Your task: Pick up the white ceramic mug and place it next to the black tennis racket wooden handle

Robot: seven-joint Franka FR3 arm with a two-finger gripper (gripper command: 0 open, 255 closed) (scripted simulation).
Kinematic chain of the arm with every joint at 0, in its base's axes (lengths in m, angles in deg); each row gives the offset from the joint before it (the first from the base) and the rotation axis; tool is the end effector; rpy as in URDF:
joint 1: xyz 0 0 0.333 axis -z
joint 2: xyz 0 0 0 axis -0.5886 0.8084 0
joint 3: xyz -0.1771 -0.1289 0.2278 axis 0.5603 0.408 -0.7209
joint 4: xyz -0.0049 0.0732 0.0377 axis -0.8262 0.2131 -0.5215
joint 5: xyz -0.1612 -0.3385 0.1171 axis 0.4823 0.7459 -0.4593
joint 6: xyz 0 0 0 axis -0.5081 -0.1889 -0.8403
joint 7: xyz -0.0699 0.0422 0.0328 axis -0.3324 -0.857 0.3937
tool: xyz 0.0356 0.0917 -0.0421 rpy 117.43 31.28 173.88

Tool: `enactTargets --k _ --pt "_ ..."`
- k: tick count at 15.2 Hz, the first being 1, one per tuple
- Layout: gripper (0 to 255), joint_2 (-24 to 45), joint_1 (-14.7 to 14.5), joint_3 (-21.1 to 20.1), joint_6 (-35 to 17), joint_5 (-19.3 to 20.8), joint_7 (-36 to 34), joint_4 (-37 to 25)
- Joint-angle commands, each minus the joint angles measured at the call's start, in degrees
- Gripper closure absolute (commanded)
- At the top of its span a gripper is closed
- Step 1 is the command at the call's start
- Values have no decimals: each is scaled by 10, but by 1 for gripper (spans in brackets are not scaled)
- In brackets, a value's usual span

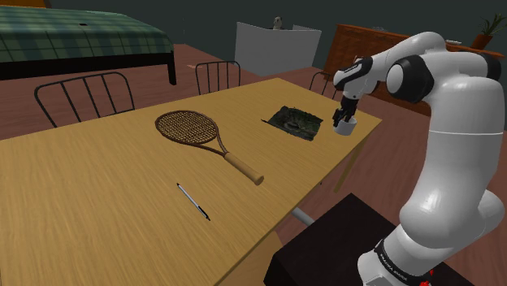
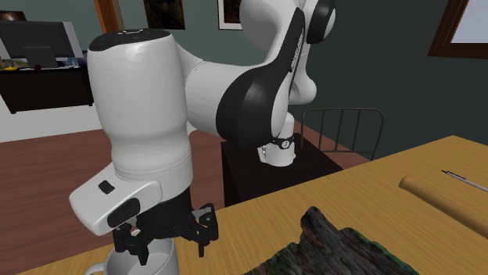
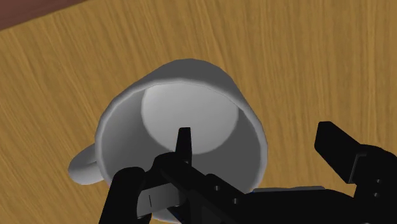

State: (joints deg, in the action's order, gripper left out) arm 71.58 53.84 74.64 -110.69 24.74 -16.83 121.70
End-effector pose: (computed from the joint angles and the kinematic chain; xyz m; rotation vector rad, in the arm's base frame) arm 0.5107 -0.4304 0.3425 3.0931 -0.1342 -0.0369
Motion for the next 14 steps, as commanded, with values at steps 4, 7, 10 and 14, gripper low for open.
enactTargets --k 4,7,10,14 --pt "0 7 2 -2 -6 -3 1 -1" --pt "0 7 2 -2 -6 -3 1 -1" --pt "255 7 2 -2 -6 -3 1 -1" --pt "255 7 1 -2 -6 -3 1 0"
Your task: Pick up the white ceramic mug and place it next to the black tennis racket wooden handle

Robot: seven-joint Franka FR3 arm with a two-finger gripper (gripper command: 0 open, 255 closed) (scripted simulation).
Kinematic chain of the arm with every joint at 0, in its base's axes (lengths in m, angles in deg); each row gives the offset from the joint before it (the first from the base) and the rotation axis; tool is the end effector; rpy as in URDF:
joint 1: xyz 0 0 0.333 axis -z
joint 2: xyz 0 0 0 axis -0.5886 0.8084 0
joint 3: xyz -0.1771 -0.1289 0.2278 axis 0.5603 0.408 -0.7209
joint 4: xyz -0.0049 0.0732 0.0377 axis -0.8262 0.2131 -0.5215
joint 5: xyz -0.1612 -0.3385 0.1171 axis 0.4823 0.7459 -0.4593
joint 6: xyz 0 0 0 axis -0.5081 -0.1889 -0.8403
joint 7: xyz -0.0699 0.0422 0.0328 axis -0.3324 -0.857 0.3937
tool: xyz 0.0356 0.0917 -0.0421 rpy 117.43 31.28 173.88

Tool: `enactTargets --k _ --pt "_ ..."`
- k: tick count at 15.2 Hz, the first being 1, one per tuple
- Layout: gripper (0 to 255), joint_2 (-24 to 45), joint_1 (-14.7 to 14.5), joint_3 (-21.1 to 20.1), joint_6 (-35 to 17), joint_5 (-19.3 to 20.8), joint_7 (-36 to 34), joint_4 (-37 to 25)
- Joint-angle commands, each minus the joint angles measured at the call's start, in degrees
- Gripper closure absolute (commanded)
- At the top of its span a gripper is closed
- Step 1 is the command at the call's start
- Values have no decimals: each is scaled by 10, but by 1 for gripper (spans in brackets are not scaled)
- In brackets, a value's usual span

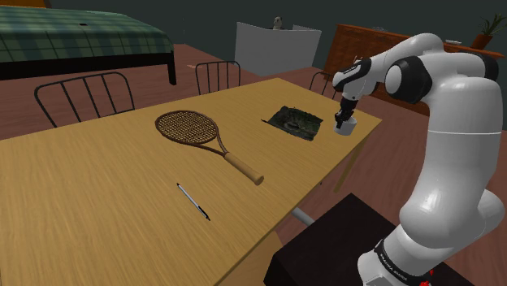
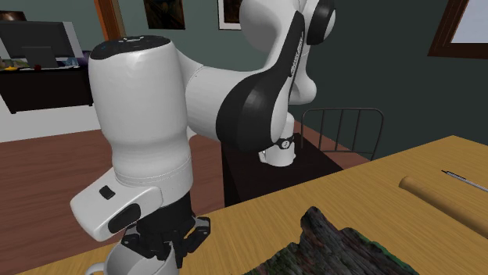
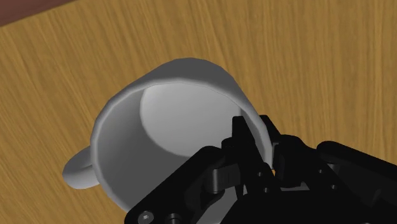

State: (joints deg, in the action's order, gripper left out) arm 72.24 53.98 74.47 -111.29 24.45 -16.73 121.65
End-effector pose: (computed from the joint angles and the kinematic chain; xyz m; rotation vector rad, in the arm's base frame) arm 0.5120 -0.4310 0.3363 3.0928 -0.1342 -0.0362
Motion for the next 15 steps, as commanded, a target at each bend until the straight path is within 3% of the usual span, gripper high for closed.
enactTargets --k 1,15 --pt "255 0 0 0 0 0 0 0" --pt "255 -34 -5 10 69 17 -9 -38"
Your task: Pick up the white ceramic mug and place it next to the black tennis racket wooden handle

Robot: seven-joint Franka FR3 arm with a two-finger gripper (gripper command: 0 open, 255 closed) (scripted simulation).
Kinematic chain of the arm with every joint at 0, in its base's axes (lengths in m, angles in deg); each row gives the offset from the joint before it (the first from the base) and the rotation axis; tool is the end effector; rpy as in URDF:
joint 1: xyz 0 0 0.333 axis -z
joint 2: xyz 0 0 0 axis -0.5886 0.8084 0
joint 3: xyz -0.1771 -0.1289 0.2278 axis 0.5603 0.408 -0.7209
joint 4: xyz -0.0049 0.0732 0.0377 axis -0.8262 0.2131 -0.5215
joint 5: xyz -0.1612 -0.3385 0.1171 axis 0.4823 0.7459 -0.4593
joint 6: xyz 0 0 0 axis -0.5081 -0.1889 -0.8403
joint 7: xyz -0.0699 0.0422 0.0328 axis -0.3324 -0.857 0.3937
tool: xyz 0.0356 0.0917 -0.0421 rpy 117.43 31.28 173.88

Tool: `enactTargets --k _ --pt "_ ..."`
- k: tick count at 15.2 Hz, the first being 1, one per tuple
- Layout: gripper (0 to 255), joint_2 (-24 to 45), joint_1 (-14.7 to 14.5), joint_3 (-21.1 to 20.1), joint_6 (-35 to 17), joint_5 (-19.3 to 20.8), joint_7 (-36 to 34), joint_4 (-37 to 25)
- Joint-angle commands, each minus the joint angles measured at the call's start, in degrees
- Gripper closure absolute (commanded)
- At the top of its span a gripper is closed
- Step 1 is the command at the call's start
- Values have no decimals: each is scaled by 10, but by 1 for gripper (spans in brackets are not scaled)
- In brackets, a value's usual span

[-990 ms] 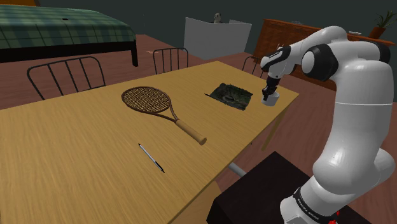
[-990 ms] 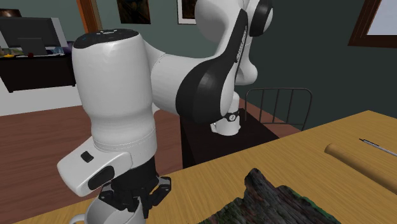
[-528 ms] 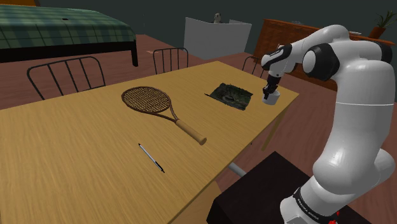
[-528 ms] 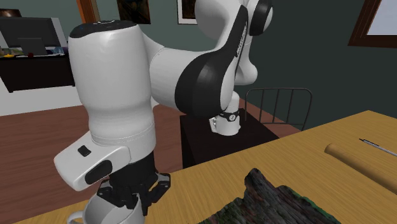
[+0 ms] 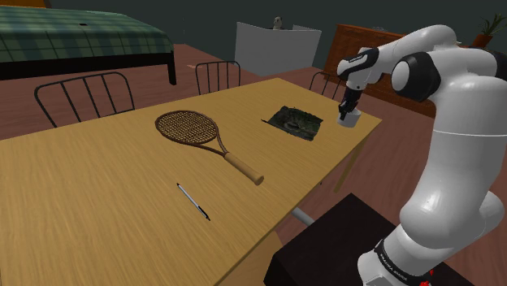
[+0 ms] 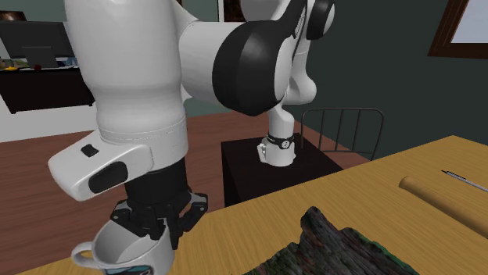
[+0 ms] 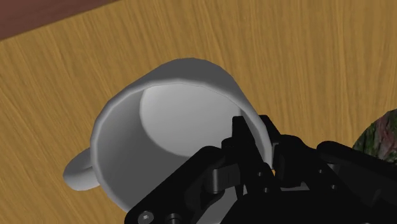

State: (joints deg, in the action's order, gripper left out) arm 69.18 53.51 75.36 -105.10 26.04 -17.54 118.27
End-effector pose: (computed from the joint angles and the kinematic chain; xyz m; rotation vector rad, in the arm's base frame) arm 0.5123 -0.4309 0.3884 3.0928 -0.1343 -0.0361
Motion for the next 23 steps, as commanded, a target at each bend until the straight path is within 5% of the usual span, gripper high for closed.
enactTargets --k 1,18,23 --pt "255 -5 0 2 14 3 -1 -9" --pt "255 -29 3 9 131 16 -7 -105" --pt "255 -138 -61 6 89 67 -70 37"
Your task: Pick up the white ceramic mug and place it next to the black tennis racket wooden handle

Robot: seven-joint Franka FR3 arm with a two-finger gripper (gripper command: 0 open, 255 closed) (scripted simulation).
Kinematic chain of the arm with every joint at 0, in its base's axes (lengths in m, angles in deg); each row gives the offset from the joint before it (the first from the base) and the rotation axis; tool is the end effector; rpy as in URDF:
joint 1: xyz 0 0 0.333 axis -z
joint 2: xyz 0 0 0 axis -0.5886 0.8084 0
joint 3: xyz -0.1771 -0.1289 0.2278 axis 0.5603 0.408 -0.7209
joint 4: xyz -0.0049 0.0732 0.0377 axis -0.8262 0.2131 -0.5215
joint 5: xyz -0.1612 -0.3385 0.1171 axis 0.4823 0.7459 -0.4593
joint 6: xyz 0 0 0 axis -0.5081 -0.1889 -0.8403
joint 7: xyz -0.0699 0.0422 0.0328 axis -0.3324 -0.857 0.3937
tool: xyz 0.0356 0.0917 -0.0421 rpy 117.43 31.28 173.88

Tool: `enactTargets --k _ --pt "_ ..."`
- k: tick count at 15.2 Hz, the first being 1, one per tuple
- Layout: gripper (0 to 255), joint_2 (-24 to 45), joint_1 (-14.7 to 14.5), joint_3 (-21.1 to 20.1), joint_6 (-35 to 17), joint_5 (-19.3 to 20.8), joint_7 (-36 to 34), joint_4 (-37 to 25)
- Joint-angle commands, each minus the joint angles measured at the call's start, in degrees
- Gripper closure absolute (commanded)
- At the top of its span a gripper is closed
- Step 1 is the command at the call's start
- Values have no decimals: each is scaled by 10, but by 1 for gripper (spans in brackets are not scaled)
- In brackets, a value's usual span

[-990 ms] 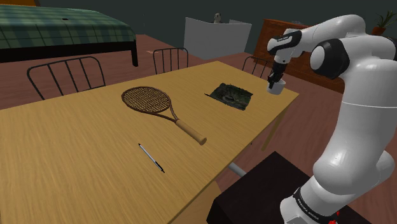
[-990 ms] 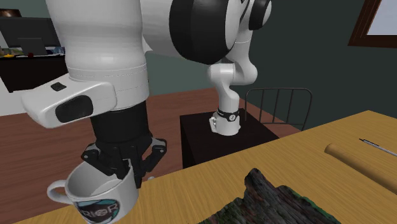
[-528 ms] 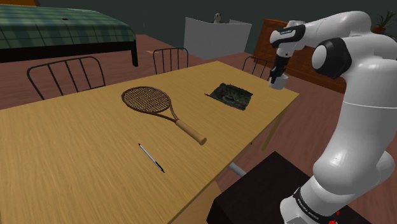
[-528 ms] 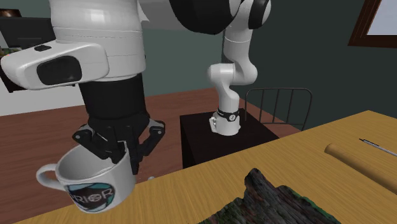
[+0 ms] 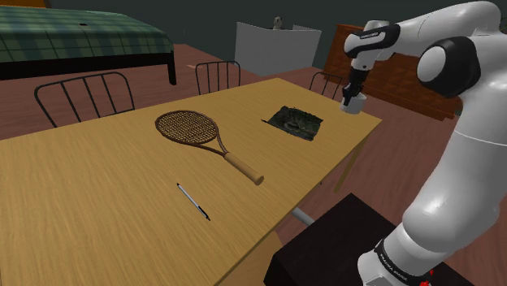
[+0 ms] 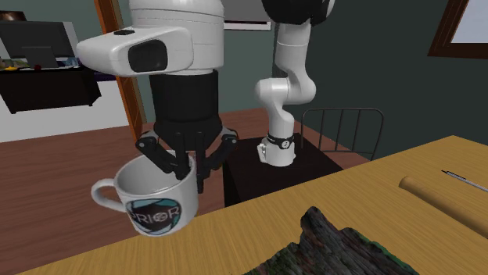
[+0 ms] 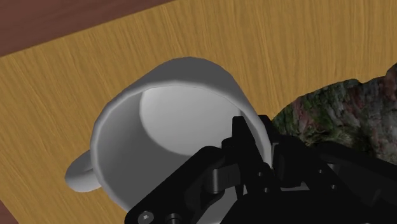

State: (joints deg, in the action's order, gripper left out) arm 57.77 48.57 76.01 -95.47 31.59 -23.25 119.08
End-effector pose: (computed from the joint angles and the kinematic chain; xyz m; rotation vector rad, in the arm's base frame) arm 0.5023 -0.3791 0.4870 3.0931 -0.1340 -0.0370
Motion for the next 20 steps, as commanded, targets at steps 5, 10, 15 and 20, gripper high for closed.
enactTargets --k 5,10,15,20 --pt "255 -120 -56 -21 -30 58 -88 140" --pt "255 -203 -86 -54 -39 93 -165 230" --pt "255 -273 -109 -97 -38 109 -240 302" --pt "255 -330 -131 -144 -32 109 -312 358"
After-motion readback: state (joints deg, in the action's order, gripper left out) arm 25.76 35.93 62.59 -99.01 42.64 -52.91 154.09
